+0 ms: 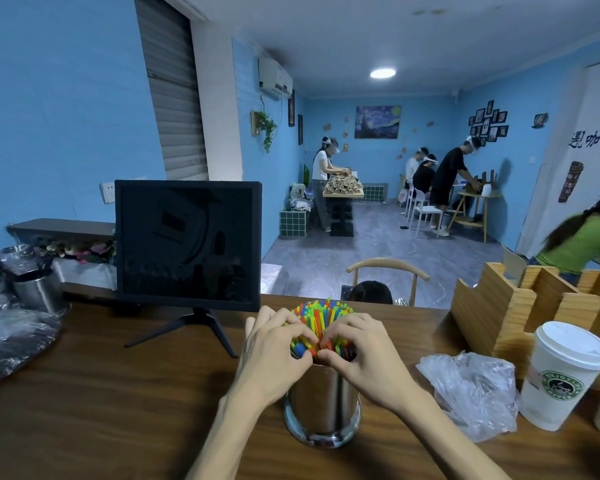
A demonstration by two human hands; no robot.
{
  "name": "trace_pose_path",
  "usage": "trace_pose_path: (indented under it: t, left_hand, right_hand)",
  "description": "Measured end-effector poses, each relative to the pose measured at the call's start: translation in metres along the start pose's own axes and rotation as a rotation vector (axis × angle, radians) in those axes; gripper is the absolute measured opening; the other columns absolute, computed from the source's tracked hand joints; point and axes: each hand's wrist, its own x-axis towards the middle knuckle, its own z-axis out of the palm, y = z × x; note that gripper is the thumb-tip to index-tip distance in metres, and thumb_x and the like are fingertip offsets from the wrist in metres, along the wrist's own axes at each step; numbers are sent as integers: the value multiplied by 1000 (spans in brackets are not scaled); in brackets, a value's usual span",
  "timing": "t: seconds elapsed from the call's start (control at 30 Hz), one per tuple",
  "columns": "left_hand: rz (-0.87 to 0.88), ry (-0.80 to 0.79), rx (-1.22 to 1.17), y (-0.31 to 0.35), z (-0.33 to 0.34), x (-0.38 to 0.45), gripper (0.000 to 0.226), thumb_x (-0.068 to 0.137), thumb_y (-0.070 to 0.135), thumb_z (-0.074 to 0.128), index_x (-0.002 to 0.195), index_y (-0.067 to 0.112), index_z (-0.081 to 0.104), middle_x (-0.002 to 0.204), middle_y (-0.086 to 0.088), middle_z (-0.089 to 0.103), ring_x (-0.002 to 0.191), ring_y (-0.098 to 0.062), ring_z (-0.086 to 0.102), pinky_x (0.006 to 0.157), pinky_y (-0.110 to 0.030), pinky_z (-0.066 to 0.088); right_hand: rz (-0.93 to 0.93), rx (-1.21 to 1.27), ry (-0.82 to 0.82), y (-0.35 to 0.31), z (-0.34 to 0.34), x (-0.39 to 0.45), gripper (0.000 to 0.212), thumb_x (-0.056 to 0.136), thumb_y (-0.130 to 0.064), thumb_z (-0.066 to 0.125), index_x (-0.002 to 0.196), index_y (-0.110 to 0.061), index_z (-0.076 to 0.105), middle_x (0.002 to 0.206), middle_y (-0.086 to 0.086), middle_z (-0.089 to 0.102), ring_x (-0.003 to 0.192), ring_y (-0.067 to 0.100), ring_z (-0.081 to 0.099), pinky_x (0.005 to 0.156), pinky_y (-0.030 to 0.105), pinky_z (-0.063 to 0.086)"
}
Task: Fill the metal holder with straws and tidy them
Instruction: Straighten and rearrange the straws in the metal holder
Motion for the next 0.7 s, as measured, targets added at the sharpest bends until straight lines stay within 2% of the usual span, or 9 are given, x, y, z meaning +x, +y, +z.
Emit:
trace_pose_path:
  t: [0.1, 0.23, 0.33, 0.43, 0.5, 0.7]
  left_hand:
    - [12, -36, -28, 0, -1, 1, 17, 79, 46, 74, 95, 44, 75, 96, 24, 52, 98, -5, 35, 87, -31, 29]
    - [16, -42, -83, 2, 1, 4, 24, 78, 61, 75, 95, 43, 77, 95, 25, 54, 98, -3, 35, 90, -31, 28]
    - [-2, -52, -99, 2, 2, 6, 22, 79, 59, 76, 93, 42, 78, 95, 24, 56, 97, -3, 34, 90, -31, 26]
    - [-31, -63, -141, 1, 3, 7, 19, 80, 58, 76, 93, 44, 78, 93, 25, 57, 98, -3, 36, 91, -33, 27]
    - [-33, -57, -166, 1, 3, 6, 19, 79, 57, 77, 94, 46, 77, 94, 26, 59, 99, -1, 37, 92, -34, 27]
    - [42, -21, -169, 3, 3, 6, 14, 80, 54, 77, 93, 48, 77, 95, 27, 59, 103, 1, 38, 90, -28, 25]
  right_hand:
    - [30, 12, 8, 1, -4, -1, 18, 83, -54, 67, 90, -38, 69, 96, -23, 61, 104, 2, 51, 94, 29, 40]
    - [58, 77, 10, 3, -8, -2, 13, 81, -46, 78, 92, -39, 74, 93, -24, 63, 102, 1, 53, 91, 23, 41]
    - [54, 93, 19, 2, -11, -2, 20, 78, -51, 73, 95, -40, 73, 92, -25, 68, 100, -1, 55, 90, 21, 42]
    - [87, 113, 17, -1, -11, -5, 27, 76, -56, 66, 94, -36, 67, 91, -20, 65, 99, 3, 56, 88, 14, 39]
    - [104, 123, 16, -1, -12, -6, 28, 75, -55, 67, 94, -35, 65, 91, -18, 63, 96, 4, 57, 87, 15, 40]
    - [100, 145, 0, 0, -14, -6, 27, 81, -32, 81, 97, -33, 59, 90, -19, 67, 95, 4, 61, 90, 11, 34]
